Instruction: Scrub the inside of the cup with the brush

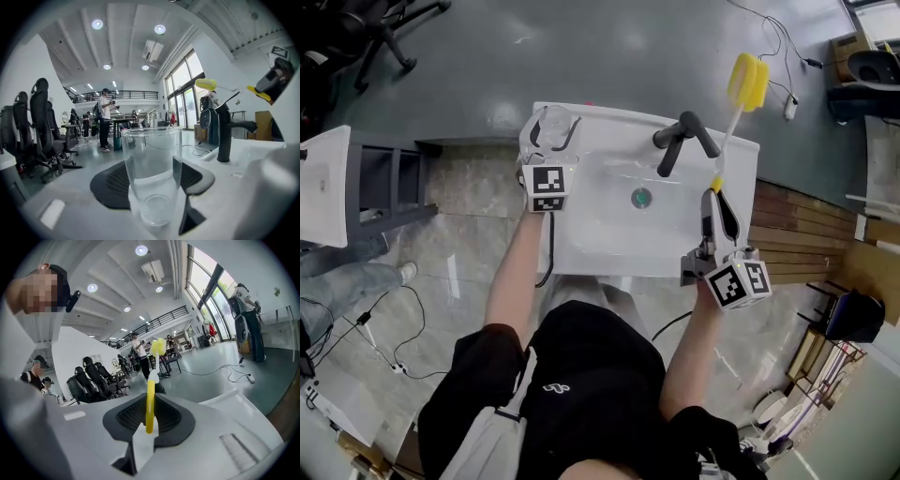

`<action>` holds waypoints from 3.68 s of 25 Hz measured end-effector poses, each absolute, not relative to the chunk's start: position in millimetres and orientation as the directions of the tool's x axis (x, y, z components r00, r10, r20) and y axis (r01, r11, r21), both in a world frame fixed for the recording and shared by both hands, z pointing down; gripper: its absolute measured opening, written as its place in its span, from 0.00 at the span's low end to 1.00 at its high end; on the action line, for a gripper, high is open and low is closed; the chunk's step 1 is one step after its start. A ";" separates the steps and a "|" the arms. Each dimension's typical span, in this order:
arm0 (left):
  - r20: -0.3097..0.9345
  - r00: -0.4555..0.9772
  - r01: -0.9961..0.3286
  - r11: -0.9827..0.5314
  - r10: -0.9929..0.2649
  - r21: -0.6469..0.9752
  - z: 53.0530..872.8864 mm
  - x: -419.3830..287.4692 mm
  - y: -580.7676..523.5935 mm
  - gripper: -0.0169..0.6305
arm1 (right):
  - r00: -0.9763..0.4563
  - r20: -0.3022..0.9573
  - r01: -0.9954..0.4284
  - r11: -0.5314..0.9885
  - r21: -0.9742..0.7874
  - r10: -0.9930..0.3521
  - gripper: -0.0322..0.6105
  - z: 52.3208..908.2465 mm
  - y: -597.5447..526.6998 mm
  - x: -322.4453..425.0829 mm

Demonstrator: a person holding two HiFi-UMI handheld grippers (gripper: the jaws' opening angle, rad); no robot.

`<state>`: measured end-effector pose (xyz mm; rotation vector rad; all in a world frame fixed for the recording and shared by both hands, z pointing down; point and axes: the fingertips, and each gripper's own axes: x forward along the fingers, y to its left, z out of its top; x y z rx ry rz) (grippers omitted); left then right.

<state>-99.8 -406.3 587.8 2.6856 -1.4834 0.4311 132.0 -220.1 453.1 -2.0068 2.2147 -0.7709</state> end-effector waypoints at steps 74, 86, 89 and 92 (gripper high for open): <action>0.494 0.242 -0.167 -0.538 -0.835 -0.826 448.4 -32.8 -209.7 0.47 | -0.735 0.430 -0.591 0.806 -0.026 -0.525 0.13 444.9 -41.2 167.9; 0.524 0.213 -0.031 -0.542 -0.824 -0.840 458.8 -32.0 -211.4 0.47 | -0.691 0.563 -0.520 0.853 0.051 -0.455 0.13 462.2 -35.8 161.7; 0.534 0.211 0.030 -0.540 -0.819 -0.841 463.7 -28.2 -209.7 0.47 | -0.662 0.608 -0.501 0.862 0.077 -0.439 0.13 466.2 -36.3 161.3; 0.538 0.203 0.080 -0.534 -0.818 -0.842 467.5 -26.1 -207.5 0.47 | -0.632 0.645 -0.488 0.867 0.100 -0.430 0.13 468.7 -37.7 164.6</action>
